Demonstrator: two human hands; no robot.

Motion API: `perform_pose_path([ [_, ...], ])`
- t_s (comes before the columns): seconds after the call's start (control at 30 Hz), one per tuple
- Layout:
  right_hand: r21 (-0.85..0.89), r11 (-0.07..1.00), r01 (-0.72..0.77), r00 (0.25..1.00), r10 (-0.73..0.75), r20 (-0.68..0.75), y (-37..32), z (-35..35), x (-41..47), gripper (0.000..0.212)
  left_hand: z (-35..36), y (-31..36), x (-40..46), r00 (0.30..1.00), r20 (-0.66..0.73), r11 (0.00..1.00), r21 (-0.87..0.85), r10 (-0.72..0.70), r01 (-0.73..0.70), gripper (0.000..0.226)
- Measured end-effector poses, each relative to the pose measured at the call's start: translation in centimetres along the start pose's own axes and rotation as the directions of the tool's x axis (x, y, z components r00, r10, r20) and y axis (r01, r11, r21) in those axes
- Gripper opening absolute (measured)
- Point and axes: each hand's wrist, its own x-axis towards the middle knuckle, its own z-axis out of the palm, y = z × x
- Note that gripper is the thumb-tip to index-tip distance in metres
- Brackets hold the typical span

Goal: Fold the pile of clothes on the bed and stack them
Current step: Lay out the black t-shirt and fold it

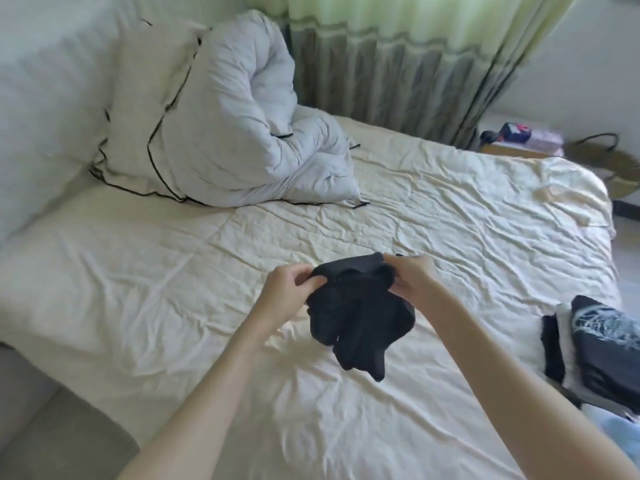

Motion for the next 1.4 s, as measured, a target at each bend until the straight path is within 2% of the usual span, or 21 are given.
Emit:
perform_pose_path([
  [0.07,-0.001,0.995,0.104,0.995,-0.104,0.012,-3.0,-0.7,-2.5,0.010,-2.1,3.9,-0.1,0.998,-0.053,0.998,-0.055,0.035,-0.038,0.010],
  [0.13,0.027,0.970,0.240,0.967,-0.242,0.084,-5.4,-1.1,-5.3,0.008,-3.5,7.7,-0.2,0.994,-0.106,0.979,-0.196,0.030,-0.051,0.007],
  [0.27,-0.122,0.847,0.517,0.829,-0.460,0.318,-5.2,-0.9,-11.0,0.014,-5.2,14.3,-0.6,0.989,-0.150,0.914,-0.401,-0.009,-0.053,0.007],
  [0.37,-0.257,0.733,0.629,0.747,-0.480,0.459,-2.8,0.1,-13.6,0.036,-6.2,18.1,-1.3,0.985,-0.174,0.884,-0.458,0.013,-0.093,0.007],
  [0.43,-0.237,0.739,0.631,0.730,-0.462,0.504,-2.1,0.6,-14.5,0.047,-7.1,20.0,-1.8,0.979,-0.199,0.872,-0.473,0.038,-0.130,0.007],
  [0.5,-0.209,0.731,0.649,0.694,-0.457,0.556,-2.0,1.0,-14.7,0.046,-8.2,21.5,-2.0,0.975,-0.216,0.841,-0.516,0.056,-0.163,0.005],
  [0.6,-0.324,0.601,0.731,0.667,-0.529,0.524,-2.1,1.6,-14.4,0.009,-10.2,23.1,-2.3,0.958,-0.277,0.766,-0.601,0.069,-0.229,0.006],
  [0.63,-0.342,0.589,0.732,0.676,-0.565,0.473,-2.3,1.8,-14.1,0.008,-11.0,23.3,-2.4,0.947,-0.313,0.745,-0.615,0.070,-0.259,0.004],
  [0.7,-0.303,0.605,0.736,0.676,-0.635,0.373,-3.5,2.0,-13.9,0.026,-12.6,23.0,-2.3,0.932,-0.360,0.729,-0.627,0.044,-0.276,0.010],
  [0.73,-0.258,0.621,0.740,0.671,-0.657,0.342,-4.7,2.1,-14.3,0.026,-13.5,22.4,-2.2,0.930,-0.367,0.762,-0.594,0.028,-0.257,0.013],
  [0.77,-0.202,0.638,0.743,0.665,-0.668,0.334,-6.2,2.2,-14.7,0.022,-14.2,21.6,-2.3,0.925,-0.380,0.849,-0.480,0.027,-0.222,0.008],
  [0.8,-0.159,0.646,0.747,0.655,-0.673,0.343,-7.9,2.3,-15.3,0.019,-14.7,20.7,-2.5,0.912,-0.406,0.959,-0.235,0.052,-0.160,0.007],
  [0.83,-0.140,0.644,0.752,0.643,-0.671,0.369,-9.7,2.5,-15.7,0.016,-15.1,19.7,-2.6,0.900,-0.420,0.993,0.057,0.113,-0.098,0.009],
  [0.87,-0.163,0.629,0.760,0.633,-0.659,0.406,-11.4,2.8,-16.2,0.013,-15.1,18.9,-3.0,0.900,-0.397,0.962,0.261,0.183,-0.081,0.008],
  [0.9,-0.208,0.610,0.765,0.628,-0.633,0.453,-12.9,3.3,-16.6,0.010,-14.8,18.4,-3.4,0.911,-0.321,0.920,0.371,0.259,-0.130,0.024],
  [0.97,-0.260,0.607,0.751,0.635,-0.557,0.535,-15.4,4.3,-17.5,0.009,-13.4,17.9,-4.2,0.916,-0.084,0.881,0.322,0.391,-0.346,0.052],
  [1.03,-0.280,0.614,0.738,0.643,-0.514,0.568,-17.0,5.2,-18.1,0.012,-11.4,18.0,-4.6,0.872,0.033,0.849,0.211,0.489,-0.484,0.046],
  [1.17,-0.323,0.585,0.744,0.633,-0.463,0.621,-18.0,4.9,-18.7,0.016,-10.2,17.2,-3.9,0.812,-0.142,0.817,0.230,0.566,-0.529,0.026],
  [1.23,-0.341,0.578,0.741,0.645,-0.472,0.602,-17.9,4.0,-18.6,0.016,-10.3,16.6,-3.4,0.834,-0.098,0.826,0.237,0.543,-0.511,0.021],
  [1.3,-0.336,0.580,0.742,0.648,-0.490,0.584,-17.7,3.6,-18.5,0.015,-9.6,16.6,-3.3,0.852,-0.033,0.833,0.233,0.523,-0.502,0.028],
  [1.4,-0.358,0.531,0.768,0.631,-0.532,0.564,-17.5,3.8,-18.5,0.012,-7.8,17.0,-2.9,0.834,-0.077,0.826,0.216,0.546,-0.521,0.028],
])
